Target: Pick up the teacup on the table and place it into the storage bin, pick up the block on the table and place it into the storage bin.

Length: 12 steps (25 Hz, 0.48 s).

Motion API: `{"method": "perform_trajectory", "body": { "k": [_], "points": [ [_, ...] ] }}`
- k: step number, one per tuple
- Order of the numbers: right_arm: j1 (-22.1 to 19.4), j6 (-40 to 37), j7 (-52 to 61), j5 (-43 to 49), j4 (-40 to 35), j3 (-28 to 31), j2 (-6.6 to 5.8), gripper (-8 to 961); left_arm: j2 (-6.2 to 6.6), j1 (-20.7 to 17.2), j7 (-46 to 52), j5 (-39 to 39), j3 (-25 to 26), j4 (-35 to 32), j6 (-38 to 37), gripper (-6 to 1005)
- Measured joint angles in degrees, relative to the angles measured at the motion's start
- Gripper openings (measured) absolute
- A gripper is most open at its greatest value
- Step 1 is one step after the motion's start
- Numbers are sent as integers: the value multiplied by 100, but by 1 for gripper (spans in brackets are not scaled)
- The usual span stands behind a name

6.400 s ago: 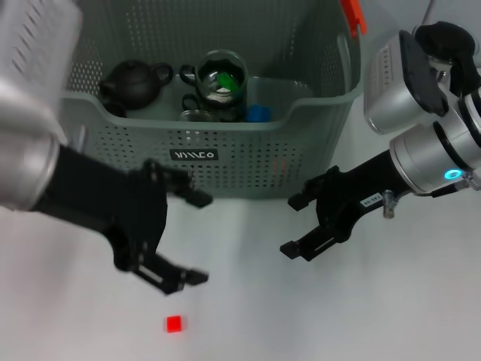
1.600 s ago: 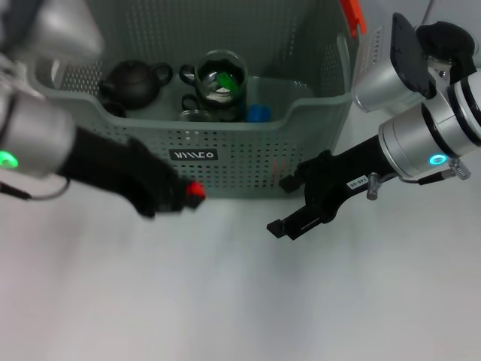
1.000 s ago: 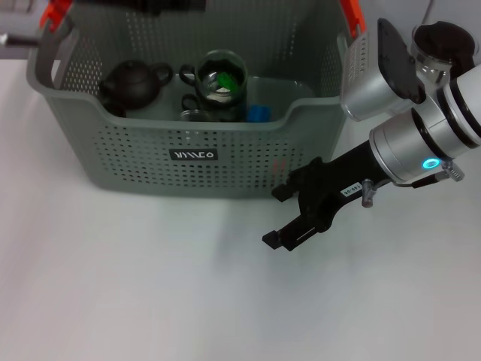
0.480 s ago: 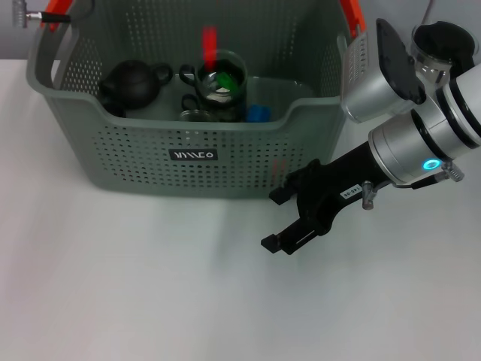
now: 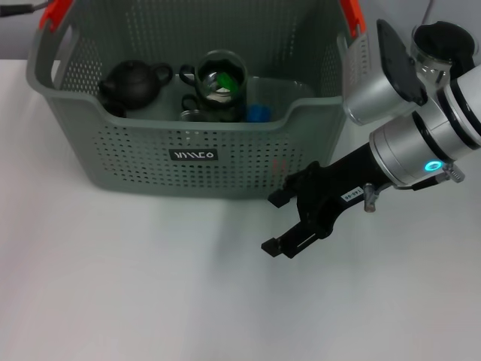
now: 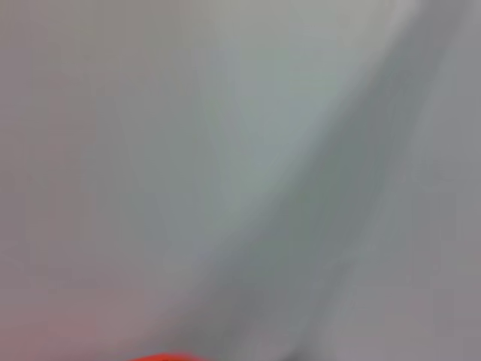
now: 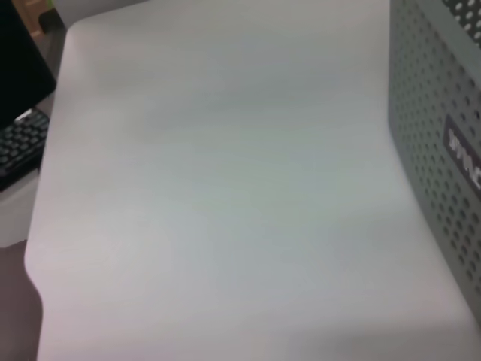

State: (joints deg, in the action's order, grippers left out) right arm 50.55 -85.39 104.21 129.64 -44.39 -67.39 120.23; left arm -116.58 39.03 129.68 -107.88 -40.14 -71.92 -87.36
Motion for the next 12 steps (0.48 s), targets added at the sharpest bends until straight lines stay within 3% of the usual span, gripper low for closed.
{"method": "perform_trajectory", "body": {
  "k": [2,6,12],
  "points": [
    [-1,-50,-91,-42,18,7,0,940,-15,-193,-291,731,109,116,-577,860],
    [-77,-198,-393,-184,44,34,-1,940,-107,-677,-1126,1945,174,473,-1754,898],
    [-162,-277,-628,-252,46,53,-4,940,-353,-1309,-2269,2026,84,669,-2375,955]
  ]
}}
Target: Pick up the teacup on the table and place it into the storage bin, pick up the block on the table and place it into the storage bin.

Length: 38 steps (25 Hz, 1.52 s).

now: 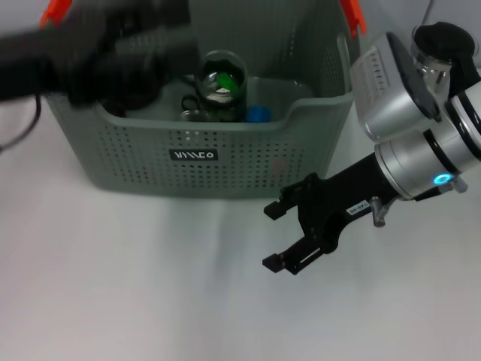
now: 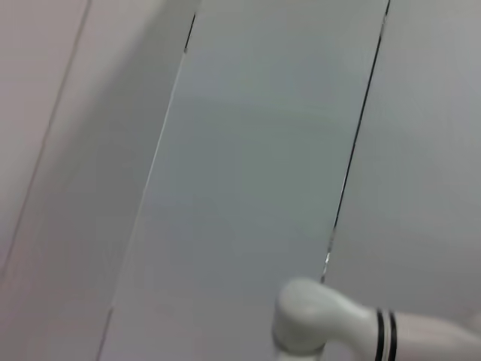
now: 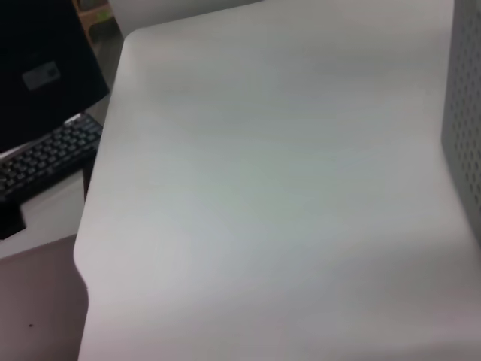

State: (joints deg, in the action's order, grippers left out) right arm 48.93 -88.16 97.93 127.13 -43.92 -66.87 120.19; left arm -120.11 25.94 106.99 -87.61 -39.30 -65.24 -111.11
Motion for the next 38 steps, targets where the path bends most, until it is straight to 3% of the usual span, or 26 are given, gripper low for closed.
{"method": "perform_trajectory", "body": {
  "k": [5,10,15,25,32,38],
  "points": [
    [-177,13,-357,-359,32,8,-1,940,-102,-479,-1129,-560,-40,354,20,964],
    [-422,14,-692,-813,35,41,-27,940,-153,-713,-1825,-1317,11,591,128,963],
    [-709,-101,-1084,-1059,35,236,-23,940,-139,-688,-1970,-2009,63,920,249,962],
    [-1217,-433,-1728,-1119,36,652,-64,940,-130,-626,-2457,-2626,116,1661,630,962],
    [-1313,-433,-1861,-1058,50,678,-94,940,-109,-501,-2730,-2801,92,2115,869,962],
    [-1334,-384,-1890,-1053,85,636,-49,940,-125,-457,-2805,-2866,-13,2162,898,962]
  ]
}}
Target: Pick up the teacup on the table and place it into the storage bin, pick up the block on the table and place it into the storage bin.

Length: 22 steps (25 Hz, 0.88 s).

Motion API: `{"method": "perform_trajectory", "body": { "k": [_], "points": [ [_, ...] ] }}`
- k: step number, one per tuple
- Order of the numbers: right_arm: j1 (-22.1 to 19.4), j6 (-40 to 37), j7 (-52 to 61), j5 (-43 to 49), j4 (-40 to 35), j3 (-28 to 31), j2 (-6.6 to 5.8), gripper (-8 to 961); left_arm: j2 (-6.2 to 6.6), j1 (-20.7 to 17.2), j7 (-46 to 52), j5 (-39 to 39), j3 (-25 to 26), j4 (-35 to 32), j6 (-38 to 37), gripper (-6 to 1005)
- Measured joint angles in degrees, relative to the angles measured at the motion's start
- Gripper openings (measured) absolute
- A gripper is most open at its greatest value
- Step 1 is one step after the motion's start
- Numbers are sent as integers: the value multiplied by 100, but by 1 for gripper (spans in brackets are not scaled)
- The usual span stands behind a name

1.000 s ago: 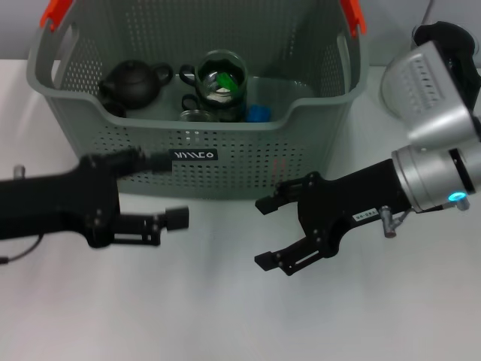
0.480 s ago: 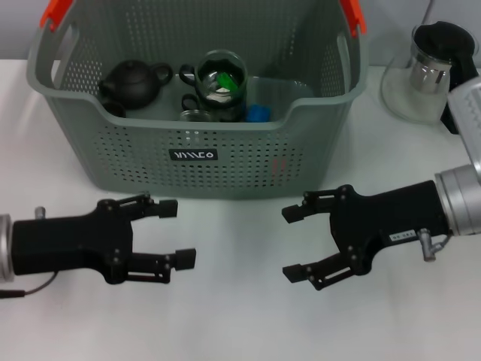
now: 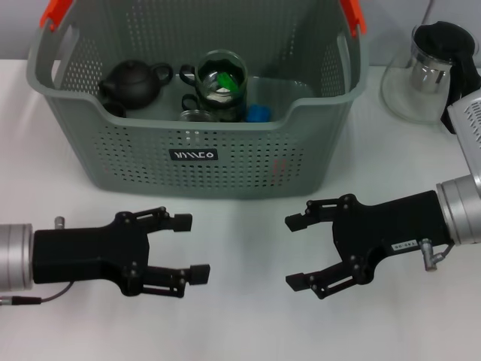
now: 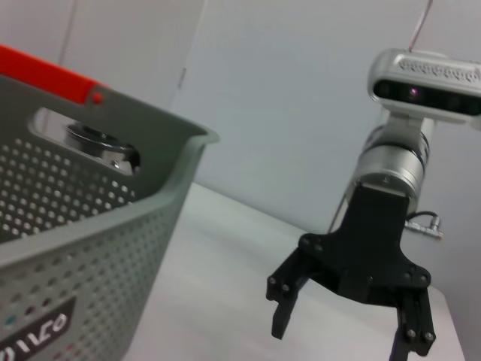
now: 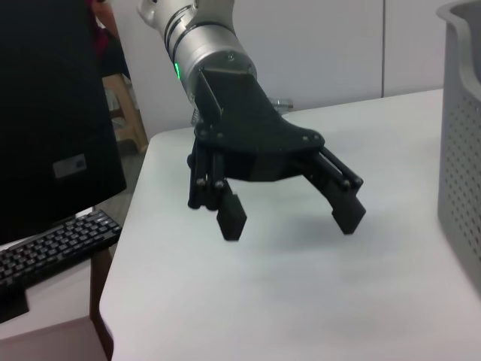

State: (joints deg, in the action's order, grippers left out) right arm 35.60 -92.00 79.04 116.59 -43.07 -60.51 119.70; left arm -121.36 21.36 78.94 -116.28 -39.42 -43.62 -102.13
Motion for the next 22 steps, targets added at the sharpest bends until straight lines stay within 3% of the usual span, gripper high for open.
{"method": "perform_trajectory", "body": {
  "k": [22],
  "points": [
    [18,281,-36,162,275,-14,19,940,-28,62,-37,-240,-100,82,356,962]
  ]
}}
